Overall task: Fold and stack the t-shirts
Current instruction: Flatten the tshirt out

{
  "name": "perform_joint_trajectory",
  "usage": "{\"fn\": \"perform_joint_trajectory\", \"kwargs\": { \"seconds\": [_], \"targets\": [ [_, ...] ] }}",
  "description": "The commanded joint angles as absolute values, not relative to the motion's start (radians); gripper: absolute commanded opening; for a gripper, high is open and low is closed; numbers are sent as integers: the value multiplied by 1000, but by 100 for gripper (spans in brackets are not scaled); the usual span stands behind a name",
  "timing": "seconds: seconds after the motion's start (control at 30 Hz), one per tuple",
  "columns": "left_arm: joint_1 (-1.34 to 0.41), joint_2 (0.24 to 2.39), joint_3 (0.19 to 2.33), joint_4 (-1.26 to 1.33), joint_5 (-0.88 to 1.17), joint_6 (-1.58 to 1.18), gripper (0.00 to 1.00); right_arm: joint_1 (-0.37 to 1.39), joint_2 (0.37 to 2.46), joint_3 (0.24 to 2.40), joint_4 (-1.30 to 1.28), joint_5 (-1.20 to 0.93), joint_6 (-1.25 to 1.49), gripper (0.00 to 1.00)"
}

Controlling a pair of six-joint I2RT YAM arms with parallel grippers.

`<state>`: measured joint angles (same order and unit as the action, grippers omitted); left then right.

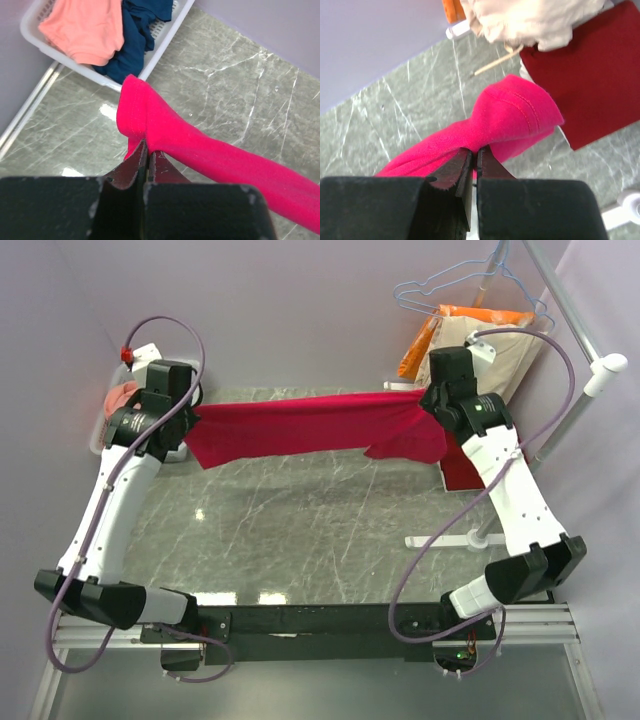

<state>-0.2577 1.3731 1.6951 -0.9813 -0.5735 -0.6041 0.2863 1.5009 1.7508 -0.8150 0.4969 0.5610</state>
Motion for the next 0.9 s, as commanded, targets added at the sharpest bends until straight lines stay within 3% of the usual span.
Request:
{"fn": "perform_joint_trajectory", "kwargs": {
  "seconds": [0.0,0.13,0.23,0.5,0.67,0.77,0.87],
  "targets": [
    [-245,1324,1664,-980,-655,-540,1,293,1399,1697,-825,563,586,0],
    [-245,1403,1617,-911,-612,-514,4,295,1419,1602,-715,526,571,0],
    [-238,1547,1597,-842,-554,-531,2,295,1560,1609,-690,496,595,0],
    [-216,2037,1797,-773,-499,-566,1,287,2027,1834,-675,456,635,0],
    [-164,2201,1948,-779,-454,-572,1,281,2143,1976,-699,474,624,0],
    [-147,2232,1983,-727,-437,-557,7,269,2174,2019,-709,501,627,0],
    [-137,2240,2014,-709,-402,-549,30,253,2195,2051,-721,505,630,0]
  ]
}}
